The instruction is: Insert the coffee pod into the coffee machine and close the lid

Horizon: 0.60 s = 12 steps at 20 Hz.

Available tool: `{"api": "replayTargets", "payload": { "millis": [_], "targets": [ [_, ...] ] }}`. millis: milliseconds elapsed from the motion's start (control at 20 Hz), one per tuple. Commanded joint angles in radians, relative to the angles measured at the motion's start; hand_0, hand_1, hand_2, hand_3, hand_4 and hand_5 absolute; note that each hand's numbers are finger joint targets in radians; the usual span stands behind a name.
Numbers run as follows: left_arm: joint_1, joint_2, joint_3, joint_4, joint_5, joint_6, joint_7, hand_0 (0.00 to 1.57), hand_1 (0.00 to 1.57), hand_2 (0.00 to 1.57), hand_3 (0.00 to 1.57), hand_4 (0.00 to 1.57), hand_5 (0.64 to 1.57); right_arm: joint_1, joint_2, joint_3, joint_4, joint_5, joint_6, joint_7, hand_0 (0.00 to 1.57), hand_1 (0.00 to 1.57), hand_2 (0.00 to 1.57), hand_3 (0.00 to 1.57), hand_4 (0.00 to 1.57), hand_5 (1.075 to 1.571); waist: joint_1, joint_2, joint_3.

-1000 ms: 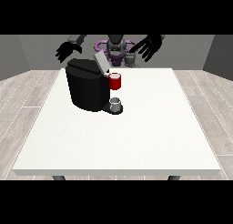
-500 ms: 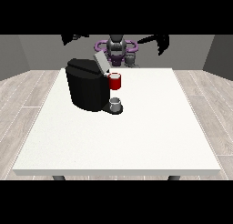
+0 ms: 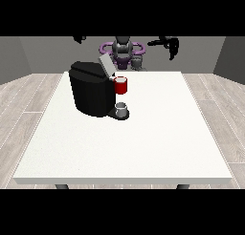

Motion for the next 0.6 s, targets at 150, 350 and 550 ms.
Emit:
{"api": "replayTargets", "payload": {
  "millis": [150, 350, 550],
  "targets": [
    [0.118, -0.027, -0.016, -0.133, 0.085, -0.047, -0.001, 0.0, 0.0, 0.0, 0.0, 0.0, 1.571, -0.077, 0.02, 0.023, 0.011, 0.028, -0.002, 0.023, 0.0, 0.0, 0.0, 0.0, 0.0, 1.571, 0.04, 0.041, 0.0001],
    [0.14, -0.014, -0.047, -0.262, 0.112, -0.055, 0.061, 0.0, 0.0, 0.0, 0.0, 0.2, 1.571, -0.082, 0.014, -0.007, 0.105, 0.029, 0.021, -0.05, 0.0, 0.0, 0.0, 0.0, 0.0, 1.571, 0.068, 0.086, 0.0003],
    [0.198, -0.029, -0.096, -0.36, 0.162, -0.036, 0.11, 0.0, 0.0, 0.0, 0.0, 0.0, 1.571, -0.173, 0.0, -0.046, 0.15, -0.013, 0.046, -0.005, 0.0, 0.0, 0.0, 0.0, 0.0, 1.571, 0.069, 0.106, 0.0002]
  ]
}}
